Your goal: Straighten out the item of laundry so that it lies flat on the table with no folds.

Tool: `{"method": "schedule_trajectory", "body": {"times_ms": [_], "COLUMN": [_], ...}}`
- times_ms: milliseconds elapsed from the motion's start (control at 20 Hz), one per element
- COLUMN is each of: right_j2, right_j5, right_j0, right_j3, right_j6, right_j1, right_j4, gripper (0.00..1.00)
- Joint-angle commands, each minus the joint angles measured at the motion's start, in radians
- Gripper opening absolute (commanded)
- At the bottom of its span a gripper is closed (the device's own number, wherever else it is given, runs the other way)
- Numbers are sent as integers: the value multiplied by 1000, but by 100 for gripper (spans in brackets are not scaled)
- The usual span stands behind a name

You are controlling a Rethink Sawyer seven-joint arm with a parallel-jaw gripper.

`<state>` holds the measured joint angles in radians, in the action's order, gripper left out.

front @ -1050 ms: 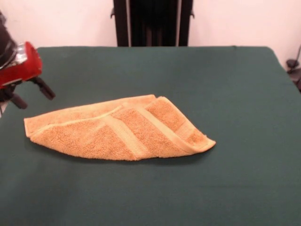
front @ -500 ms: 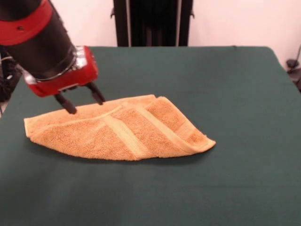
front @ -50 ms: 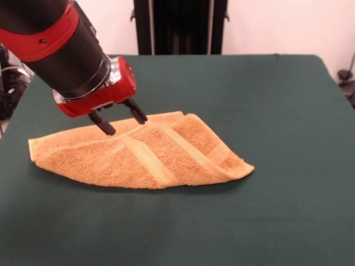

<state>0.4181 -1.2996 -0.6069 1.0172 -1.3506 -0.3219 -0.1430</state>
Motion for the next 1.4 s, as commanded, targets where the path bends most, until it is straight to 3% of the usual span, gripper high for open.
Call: {"method": "schedule_trajectory", "body": {"times_ms": [50,300,600,800,1400], "right_j2": [-29,-49,-71,-79,-102], "right_j5": [-80,-182,-183,-80,138], "right_j0": [56,71,70,65,90], "right_j3": [101,91,143,225,315], "right_j6": [-233,-223,-258,-238,-265], "right_j1": [46,39,32,26,50], "right_j4": [67,90,143,157,219], "gripper": [100,100,100,100,100]}}
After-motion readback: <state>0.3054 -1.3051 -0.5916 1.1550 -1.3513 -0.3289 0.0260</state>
